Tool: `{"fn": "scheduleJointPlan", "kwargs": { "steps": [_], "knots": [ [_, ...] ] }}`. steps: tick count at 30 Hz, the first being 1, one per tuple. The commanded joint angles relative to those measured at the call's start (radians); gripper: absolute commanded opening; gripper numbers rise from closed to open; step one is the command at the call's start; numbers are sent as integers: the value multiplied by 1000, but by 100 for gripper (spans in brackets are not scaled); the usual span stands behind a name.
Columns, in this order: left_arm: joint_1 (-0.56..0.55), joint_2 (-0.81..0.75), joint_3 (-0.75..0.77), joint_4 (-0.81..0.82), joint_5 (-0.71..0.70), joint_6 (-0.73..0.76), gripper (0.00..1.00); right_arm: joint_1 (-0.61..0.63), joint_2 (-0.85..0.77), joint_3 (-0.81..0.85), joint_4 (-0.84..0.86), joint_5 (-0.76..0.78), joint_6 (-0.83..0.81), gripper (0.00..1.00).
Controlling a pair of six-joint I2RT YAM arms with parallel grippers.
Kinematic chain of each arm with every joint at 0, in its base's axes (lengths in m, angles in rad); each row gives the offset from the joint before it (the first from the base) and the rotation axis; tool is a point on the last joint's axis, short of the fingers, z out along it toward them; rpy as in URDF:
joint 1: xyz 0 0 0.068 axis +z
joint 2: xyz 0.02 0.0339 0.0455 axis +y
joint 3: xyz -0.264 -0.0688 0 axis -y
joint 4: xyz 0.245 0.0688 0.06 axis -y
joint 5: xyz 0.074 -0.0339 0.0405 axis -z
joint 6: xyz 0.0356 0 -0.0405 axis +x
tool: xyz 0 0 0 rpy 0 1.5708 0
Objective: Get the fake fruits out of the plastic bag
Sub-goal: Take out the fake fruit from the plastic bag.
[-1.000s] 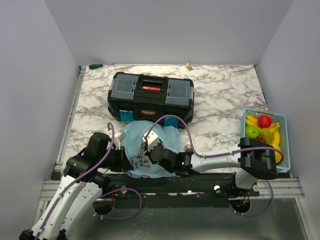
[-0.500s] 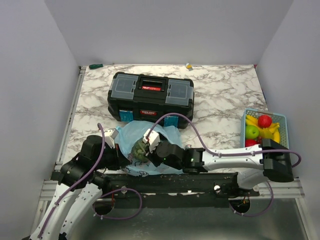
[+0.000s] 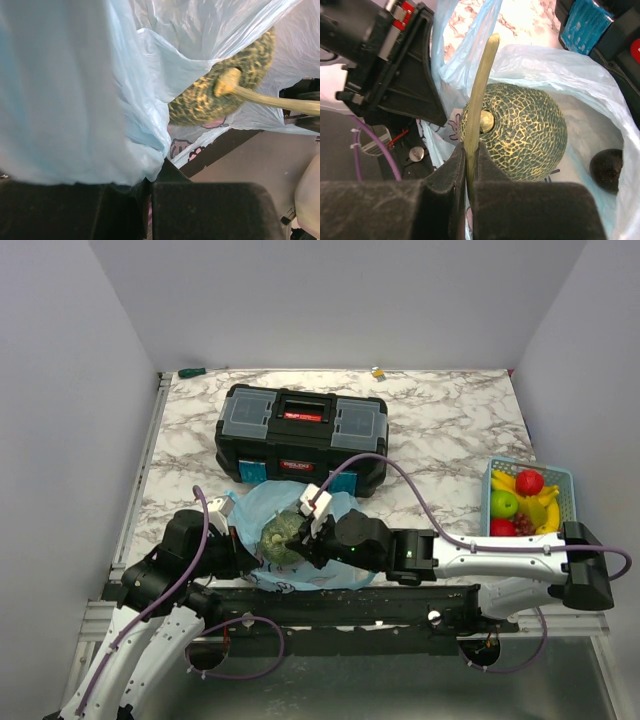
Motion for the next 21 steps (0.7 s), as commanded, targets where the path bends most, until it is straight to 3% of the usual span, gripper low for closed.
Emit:
{"fn": "scheduleJointPlan", "kwargs": {
  "steps": [1, 8, 21],
  "knots": [
    [-6, 3, 3, 7, -18, -8, 0, 5, -73, 46, -34, -42, 16, 1],
    [-5, 15, 1, 10, -10, -8, 0, 5, -177, 66, -39, -41, 34, 1],
    [-6, 32, 1, 10, -8, -8, 0, 5, -384, 84, 44, 116, 25, 1]
  ]
}}
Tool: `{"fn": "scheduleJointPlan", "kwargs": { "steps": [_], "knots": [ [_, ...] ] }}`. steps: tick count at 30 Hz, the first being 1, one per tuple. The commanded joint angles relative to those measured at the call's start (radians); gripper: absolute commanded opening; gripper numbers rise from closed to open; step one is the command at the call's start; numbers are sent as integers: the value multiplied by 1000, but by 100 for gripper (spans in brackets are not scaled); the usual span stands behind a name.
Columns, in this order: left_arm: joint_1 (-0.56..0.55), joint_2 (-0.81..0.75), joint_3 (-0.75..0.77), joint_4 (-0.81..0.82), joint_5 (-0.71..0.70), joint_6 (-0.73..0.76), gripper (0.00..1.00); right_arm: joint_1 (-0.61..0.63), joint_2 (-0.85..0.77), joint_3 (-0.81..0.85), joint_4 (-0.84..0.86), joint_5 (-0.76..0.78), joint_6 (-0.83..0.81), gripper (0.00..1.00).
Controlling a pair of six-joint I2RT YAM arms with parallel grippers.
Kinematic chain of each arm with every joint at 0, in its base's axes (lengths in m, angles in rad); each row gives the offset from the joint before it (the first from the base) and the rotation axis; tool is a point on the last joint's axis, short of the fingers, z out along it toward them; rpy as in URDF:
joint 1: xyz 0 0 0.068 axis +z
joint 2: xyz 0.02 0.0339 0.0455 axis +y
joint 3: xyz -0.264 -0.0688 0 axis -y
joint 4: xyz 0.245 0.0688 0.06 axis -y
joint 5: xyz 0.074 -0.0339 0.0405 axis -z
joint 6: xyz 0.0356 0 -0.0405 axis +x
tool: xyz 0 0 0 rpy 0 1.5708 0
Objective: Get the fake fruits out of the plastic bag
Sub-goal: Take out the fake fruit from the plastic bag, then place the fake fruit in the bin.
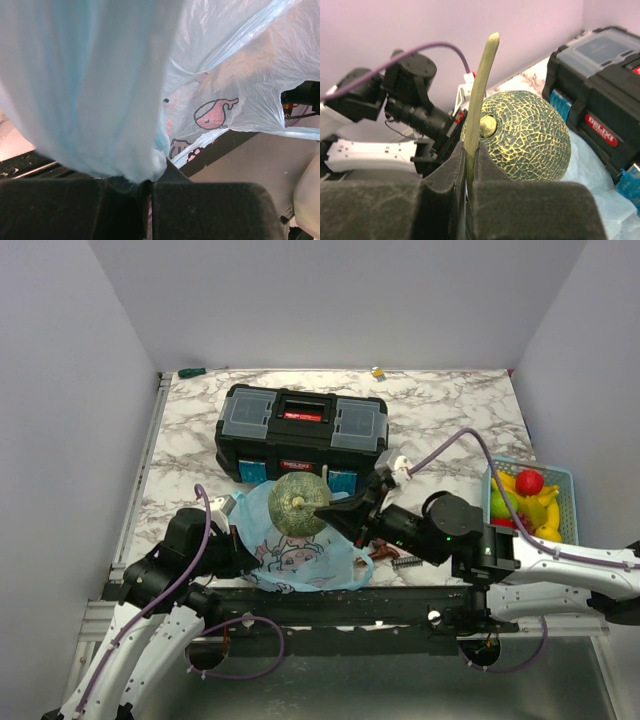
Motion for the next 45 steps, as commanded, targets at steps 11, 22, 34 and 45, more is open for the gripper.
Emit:
{"fn": "scheduleJointPlan", "kwargs": {
  "steps": [11, 22, 34, 45],
  "knots": [
    [-6, 29, 1, 14, 3, 1, 0, 5, -177, -45, 31, 582, 83, 1],
    [-6, 32, -1, 16, 8, 0, 0, 4, -378, -133, -86, 1047, 166, 1],
    [-6, 38, 0, 16, 5, -1, 0, -62, -191, -50, -152, 1053, 95, 1],
    [-6, 28, -7, 8, 6, -3, 0, -907, 37, 82, -439, 427, 434, 1]
  ]
}}
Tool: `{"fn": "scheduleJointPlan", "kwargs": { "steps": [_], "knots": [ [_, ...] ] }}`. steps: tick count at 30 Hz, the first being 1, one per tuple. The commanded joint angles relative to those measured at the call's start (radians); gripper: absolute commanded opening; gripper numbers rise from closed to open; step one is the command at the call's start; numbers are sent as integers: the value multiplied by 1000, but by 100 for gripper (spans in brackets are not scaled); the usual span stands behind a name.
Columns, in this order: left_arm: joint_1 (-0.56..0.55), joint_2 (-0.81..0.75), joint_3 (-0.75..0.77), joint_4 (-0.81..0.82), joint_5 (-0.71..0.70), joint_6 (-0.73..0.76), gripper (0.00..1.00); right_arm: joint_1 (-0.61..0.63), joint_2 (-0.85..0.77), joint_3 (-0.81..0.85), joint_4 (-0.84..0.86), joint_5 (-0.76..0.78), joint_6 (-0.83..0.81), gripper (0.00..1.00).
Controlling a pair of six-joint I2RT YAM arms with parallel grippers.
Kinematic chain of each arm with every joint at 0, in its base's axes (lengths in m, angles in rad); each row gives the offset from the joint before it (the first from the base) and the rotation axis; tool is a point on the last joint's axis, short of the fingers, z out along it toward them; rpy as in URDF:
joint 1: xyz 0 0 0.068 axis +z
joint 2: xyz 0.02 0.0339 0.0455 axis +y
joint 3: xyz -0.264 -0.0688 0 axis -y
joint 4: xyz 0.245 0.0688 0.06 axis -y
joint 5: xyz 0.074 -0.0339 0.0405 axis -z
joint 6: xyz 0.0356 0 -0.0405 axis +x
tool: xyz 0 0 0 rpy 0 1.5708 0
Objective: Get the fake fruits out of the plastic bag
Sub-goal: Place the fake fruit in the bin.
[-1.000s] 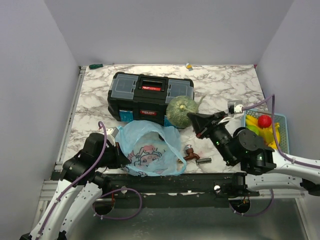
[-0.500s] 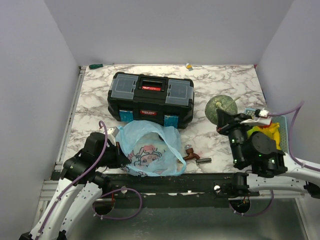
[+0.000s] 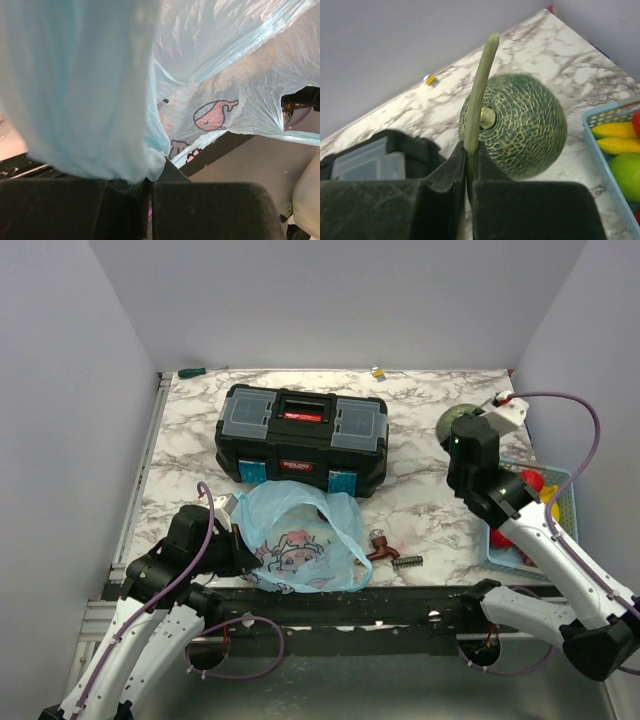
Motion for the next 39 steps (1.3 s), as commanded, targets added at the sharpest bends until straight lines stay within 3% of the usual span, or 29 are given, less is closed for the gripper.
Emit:
{"fn": "scheduleJointPlan", "kwargs": {
  "steps": [1, 9, 18, 31, 39],
  "knots": [
    [-6, -10, -7, -3, 4, -3, 0, -226, 40, 40, -124, -236, 196, 1],
    [-5, 3, -9, -3, 12, 5, 0, -488, 72, 45, -175, -255, 378, 1],
    [-6, 16, -8, -8, 17, 11, 0, -710, 4, -15, -196, -191, 421, 1],
    [-6, 34, -10, 0, 27, 13, 0, -745, -73, -105, -199, 49, 386, 1],
    [-6, 35, -7, -1, 39, 27, 0, -837, -54, -188, -207, -28, 429, 14]
  ]
}}
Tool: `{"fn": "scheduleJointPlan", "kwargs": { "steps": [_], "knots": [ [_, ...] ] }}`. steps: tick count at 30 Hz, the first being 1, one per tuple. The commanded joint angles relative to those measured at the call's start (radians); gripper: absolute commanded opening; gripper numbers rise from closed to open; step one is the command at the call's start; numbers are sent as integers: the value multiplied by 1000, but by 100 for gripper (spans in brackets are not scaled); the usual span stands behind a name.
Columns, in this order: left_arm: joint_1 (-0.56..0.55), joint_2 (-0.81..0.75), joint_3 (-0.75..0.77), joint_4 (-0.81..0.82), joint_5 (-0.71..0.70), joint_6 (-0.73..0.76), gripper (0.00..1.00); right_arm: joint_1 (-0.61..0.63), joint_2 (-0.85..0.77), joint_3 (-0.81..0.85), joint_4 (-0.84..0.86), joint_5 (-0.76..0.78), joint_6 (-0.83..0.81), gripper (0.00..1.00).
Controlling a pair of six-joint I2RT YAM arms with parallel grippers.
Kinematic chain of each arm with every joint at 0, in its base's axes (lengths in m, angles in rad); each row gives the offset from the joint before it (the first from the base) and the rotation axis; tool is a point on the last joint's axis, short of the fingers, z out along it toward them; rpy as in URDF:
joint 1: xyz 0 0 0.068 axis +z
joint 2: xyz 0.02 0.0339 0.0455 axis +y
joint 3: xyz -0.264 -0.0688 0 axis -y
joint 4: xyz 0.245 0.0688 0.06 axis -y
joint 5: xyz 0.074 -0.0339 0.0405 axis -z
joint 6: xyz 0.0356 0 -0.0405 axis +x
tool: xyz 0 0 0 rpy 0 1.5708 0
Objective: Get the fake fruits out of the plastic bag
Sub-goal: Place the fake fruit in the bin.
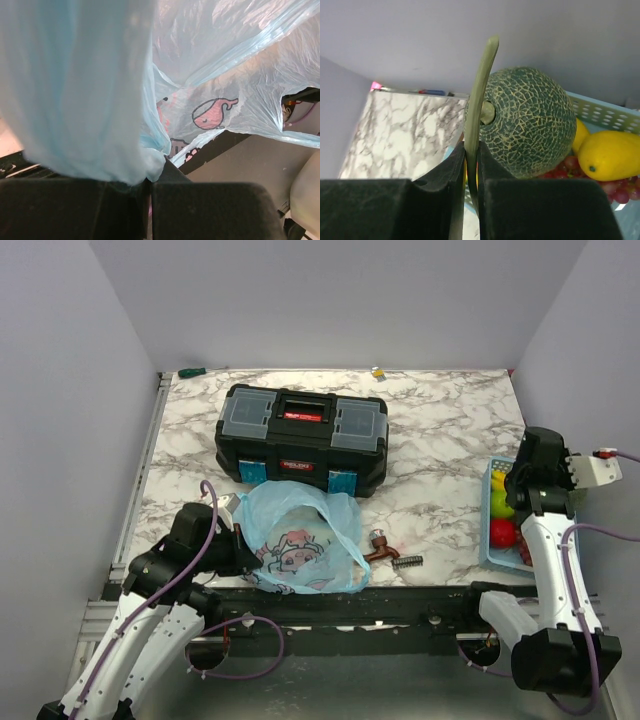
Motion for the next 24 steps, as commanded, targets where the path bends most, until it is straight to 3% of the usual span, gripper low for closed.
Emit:
{"fn": "scheduleJointPlan", "kwargs": {
  "steps": [1, 11, 17, 18, 24],
  "knots": [
    [-6, 5, -5, -1, 32, 22, 0, -59, 12, -38, -11, -17, 37, 15],
    [-6, 15, -5, 5, 46, 29, 0, -73, -9, -48, 5, -15, -31, 45],
    [-6, 12, -9, 7, 45, 25, 0, -72, -41, -19, 12, -45, -76, 71],
    [-5, 9, -9, 7, 45, 24, 0, -71, -45, -14, 12, -56, -85, 79],
    [-6, -2, -10, 5, 44, 24, 0, -71, -62, 37, 9, -148, -129, 100]
  ]
}}
